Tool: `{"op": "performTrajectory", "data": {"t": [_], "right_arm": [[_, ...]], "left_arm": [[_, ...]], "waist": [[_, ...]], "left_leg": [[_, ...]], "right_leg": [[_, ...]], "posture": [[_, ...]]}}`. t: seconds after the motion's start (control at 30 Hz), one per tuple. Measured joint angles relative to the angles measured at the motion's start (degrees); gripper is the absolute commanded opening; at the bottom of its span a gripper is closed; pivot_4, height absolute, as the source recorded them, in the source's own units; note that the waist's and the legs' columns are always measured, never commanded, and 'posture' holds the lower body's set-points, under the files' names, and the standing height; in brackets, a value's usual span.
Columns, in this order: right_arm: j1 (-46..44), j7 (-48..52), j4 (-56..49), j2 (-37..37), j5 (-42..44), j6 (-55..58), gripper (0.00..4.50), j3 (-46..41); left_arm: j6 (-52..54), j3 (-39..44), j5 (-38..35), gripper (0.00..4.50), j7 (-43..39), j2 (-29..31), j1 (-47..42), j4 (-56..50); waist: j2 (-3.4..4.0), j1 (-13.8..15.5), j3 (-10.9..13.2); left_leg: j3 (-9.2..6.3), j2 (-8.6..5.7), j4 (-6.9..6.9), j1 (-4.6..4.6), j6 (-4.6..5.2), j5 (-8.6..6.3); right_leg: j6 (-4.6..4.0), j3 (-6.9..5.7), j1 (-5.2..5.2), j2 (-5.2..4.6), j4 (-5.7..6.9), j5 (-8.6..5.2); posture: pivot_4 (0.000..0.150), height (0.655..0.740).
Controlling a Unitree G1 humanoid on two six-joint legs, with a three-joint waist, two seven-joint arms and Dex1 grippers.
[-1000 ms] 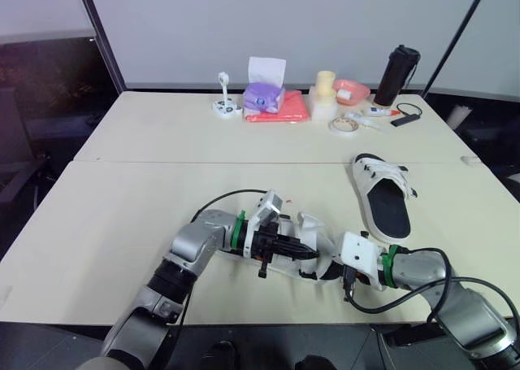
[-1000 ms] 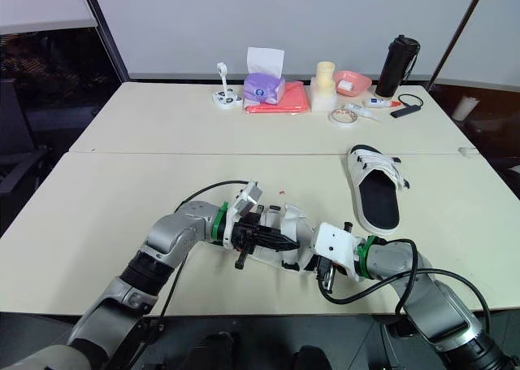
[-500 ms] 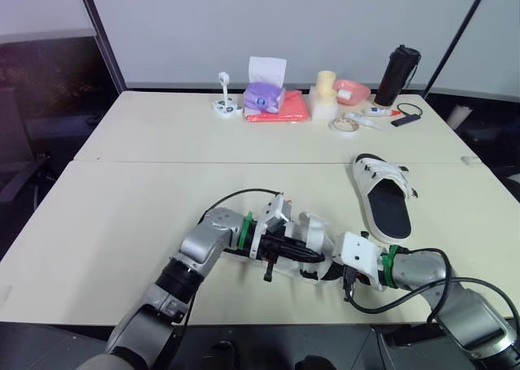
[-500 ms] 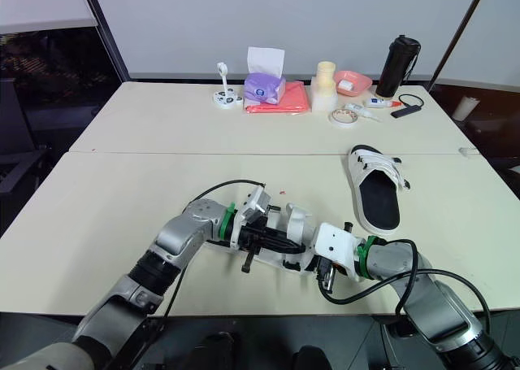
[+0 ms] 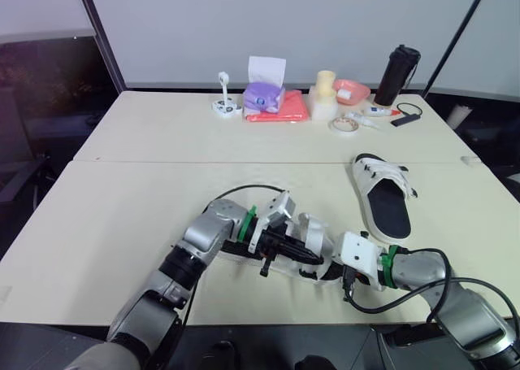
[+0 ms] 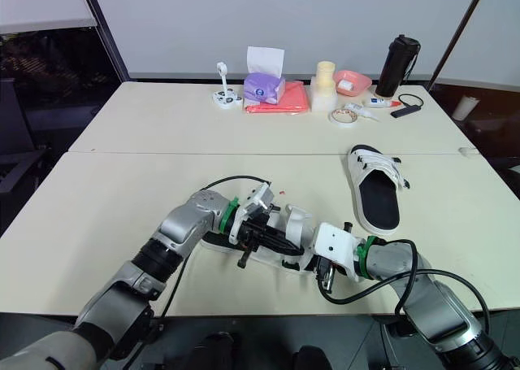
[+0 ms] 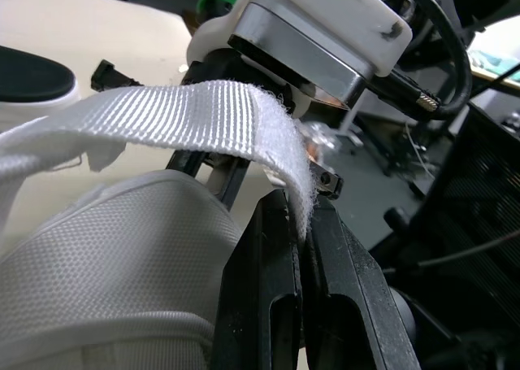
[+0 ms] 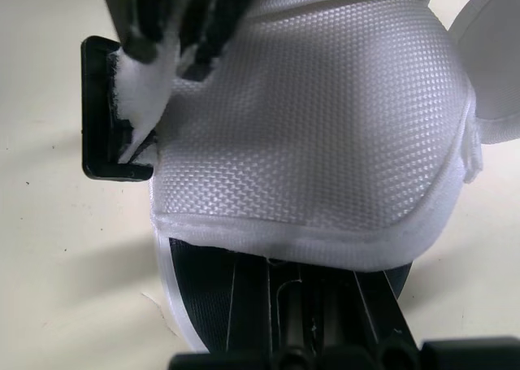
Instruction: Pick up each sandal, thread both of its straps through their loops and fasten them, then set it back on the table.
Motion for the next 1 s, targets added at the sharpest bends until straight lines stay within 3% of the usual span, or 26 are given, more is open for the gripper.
{"op": "performTrajectory", "data": {"t": [0.7,1.0], "right_arm": [[0.12,-0.34,0.00,0.02,-0.05,0.00,0.00,0.00],[0.35,-0.58,-0.09,0.02,-0.05,0.00,0.00,0.00]], "left_arm": [[-3.53,-1.51,3.24,0.08,-2.90,-2.14,-2.76,4.82],[-11.33,-3.14,7.15,0.08,-3.48,-1.72,-1.81,4.96]], "waist": [[-0.02,0.16,0.00],[-0.03,0.25,-0.03]], "left_leg": [[0.00,-0.01,0.00,0.00,0.00,0.00],[-0.01,-0.01,0.00,0.01,0.00,0.00]], "right_leg": [[0.01,-0.01,0.02,0.00,0.00,0.00],[0.01,-0.01,0.04,0.00,0.00,0.01]], "posture": [[0.150,0.7400],[0.150,0.7400]]}}
